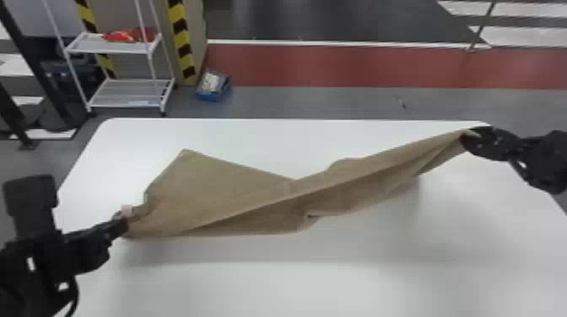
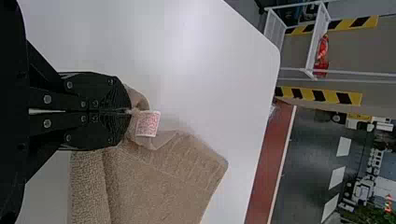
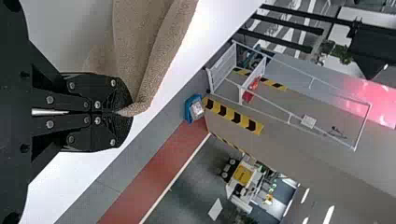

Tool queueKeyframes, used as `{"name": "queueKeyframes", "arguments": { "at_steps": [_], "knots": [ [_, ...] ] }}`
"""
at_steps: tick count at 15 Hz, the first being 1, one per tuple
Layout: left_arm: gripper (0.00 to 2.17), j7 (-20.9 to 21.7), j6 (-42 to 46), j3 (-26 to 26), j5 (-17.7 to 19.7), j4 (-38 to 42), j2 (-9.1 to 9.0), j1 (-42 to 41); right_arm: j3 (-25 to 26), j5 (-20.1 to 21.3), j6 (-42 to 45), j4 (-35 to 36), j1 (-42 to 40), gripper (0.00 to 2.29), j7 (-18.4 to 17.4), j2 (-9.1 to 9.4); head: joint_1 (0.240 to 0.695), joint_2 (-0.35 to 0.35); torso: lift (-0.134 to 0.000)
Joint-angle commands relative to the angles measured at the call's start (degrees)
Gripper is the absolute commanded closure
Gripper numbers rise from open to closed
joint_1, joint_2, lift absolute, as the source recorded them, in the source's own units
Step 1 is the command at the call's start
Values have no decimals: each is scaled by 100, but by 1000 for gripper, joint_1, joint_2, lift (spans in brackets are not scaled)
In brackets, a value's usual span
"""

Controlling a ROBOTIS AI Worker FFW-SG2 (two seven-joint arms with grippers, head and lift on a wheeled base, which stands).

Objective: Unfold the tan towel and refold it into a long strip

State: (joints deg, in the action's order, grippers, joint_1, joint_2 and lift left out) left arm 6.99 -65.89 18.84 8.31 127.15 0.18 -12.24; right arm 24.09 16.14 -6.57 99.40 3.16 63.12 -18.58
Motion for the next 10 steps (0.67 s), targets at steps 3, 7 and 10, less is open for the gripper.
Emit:
{"name": "queueKeyframes", "arguments": {
  "at_steps": [3,7,10],
  "knots": [
    [2128,75,89,-196,4,521,-33,-850,325,-58,1645,396,-1335,1747,87,-23,695,-44,-123],
    [-1,-13,265,-390,4,468,-33,-912,412,126,1839,317,-1819,1146,78,-93,695,-60,-123],
    [6,-163,265,-381,4,583,-33,-965,544,390,1839,264,-1959,-1,-1,-208,695,-81,-123]
  ]
}}
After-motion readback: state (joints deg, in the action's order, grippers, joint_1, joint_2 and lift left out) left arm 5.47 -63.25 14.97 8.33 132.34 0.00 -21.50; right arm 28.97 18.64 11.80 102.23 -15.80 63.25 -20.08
